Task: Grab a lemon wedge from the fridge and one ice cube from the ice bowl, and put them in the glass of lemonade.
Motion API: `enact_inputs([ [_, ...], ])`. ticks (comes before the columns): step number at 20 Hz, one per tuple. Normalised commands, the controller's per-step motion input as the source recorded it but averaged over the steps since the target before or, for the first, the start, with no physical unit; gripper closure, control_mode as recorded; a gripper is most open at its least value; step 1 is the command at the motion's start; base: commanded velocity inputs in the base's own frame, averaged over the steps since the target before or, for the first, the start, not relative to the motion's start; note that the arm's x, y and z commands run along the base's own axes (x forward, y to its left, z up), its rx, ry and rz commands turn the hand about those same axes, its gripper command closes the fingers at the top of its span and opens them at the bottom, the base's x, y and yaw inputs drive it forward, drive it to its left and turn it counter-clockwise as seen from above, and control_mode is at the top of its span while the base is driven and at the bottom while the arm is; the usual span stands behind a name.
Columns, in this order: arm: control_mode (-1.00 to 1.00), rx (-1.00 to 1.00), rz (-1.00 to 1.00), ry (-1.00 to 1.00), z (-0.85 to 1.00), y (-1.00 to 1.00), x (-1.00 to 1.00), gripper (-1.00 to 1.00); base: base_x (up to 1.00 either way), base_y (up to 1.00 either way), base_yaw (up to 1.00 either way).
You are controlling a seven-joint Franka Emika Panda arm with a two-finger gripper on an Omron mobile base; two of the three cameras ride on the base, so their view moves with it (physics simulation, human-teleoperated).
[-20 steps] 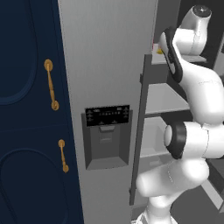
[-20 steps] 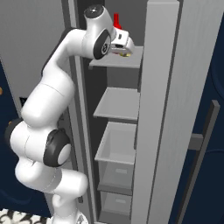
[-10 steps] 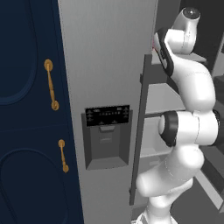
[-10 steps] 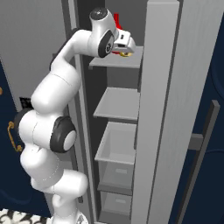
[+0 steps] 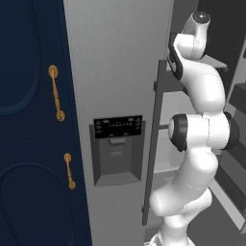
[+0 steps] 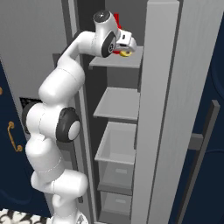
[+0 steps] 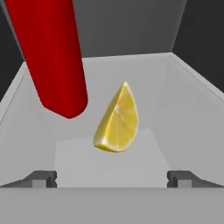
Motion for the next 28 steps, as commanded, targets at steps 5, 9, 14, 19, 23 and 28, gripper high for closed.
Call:
enact_inputs([
  [5,-1.0,0.02,0.0,-0.01,0.0,-0.12,0.56,-1.0,0.0,0.0,0.0],
  [9,-1.0,0.08,0.0,0.04,-0.06,-0.17,0.16,-1.0,0.0,0.0,0.0],
  [14,-1.0,0.02,-0.01,0.1,-0.42,0.0,0.09,-1.0,0.0,0.0,0.0],
  [19,-1.0,0.03,-0.08,0.0,0.0,-0.04,0.41,-1.0,0.0,0.0,0.0],
  [23,-1.0,0.15,-0.02,0.01,0.0,-0.54,0.25,-1.0,0.0,0.0,0.0],
  [28,-1.0,0.18,0.0,0.0,0.0,-0.62,0.01,-1.0,0.0,0.0,0.0],
])
